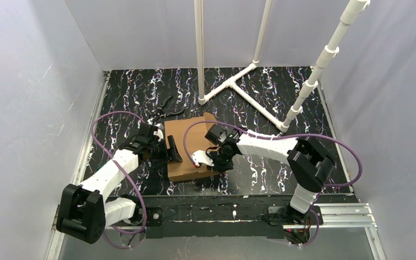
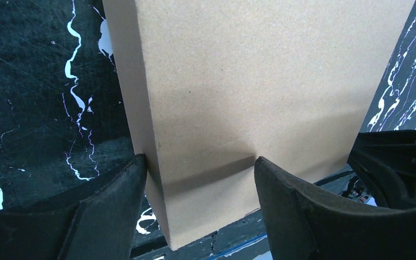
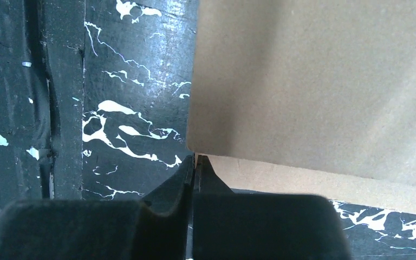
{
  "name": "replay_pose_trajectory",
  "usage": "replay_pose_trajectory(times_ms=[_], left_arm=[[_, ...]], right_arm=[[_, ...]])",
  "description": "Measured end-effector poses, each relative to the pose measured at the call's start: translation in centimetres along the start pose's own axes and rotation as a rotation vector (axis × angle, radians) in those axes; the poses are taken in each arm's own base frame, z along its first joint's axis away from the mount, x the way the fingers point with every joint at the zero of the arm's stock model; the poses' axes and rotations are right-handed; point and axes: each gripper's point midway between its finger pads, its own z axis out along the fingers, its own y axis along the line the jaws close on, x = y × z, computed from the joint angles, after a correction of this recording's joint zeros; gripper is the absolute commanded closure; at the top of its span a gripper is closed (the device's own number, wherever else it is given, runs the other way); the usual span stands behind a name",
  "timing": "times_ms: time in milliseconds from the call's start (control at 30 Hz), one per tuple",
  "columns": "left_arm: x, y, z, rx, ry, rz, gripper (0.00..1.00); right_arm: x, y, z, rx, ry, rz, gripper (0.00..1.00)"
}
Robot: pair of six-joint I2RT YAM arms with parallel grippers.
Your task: Fold the paper box
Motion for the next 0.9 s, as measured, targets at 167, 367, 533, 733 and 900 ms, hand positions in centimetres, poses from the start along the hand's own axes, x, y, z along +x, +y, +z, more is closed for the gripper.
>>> replay_pose_trajectory(times_ms=[167,367,533,733,900], left_arm=[[-0.10,-0.04,0.05,0.001,-0.002,0.002,0.31],[-0.16,-0.04,0.12,-0.001,0.000,0.004,0.31],[-0.21,-0.02,0.14,-0.002,0.001,0.008,0.31],[-0.30,-0.04,0.18,-0.003,0.001,0.008,0.30],[-0.25,-0.26,0.16,0.010,0.005,0.010,0.30]], right_arm=[[-0.21,0.27,0.04,-0.006,0.019,-0.006,0.99],[-0.34,0.16,0.08,-0.032,0.050,0.031,0.99],[-0.46,0.15,0.09,-0.054,0.074,0.056,0.99],[-0.57,0.26,0.10,-0.058,0.093,0.078,0.70],[-0.61,-0.65,-0.26,-0.013,0.029,0.100,0.48]])
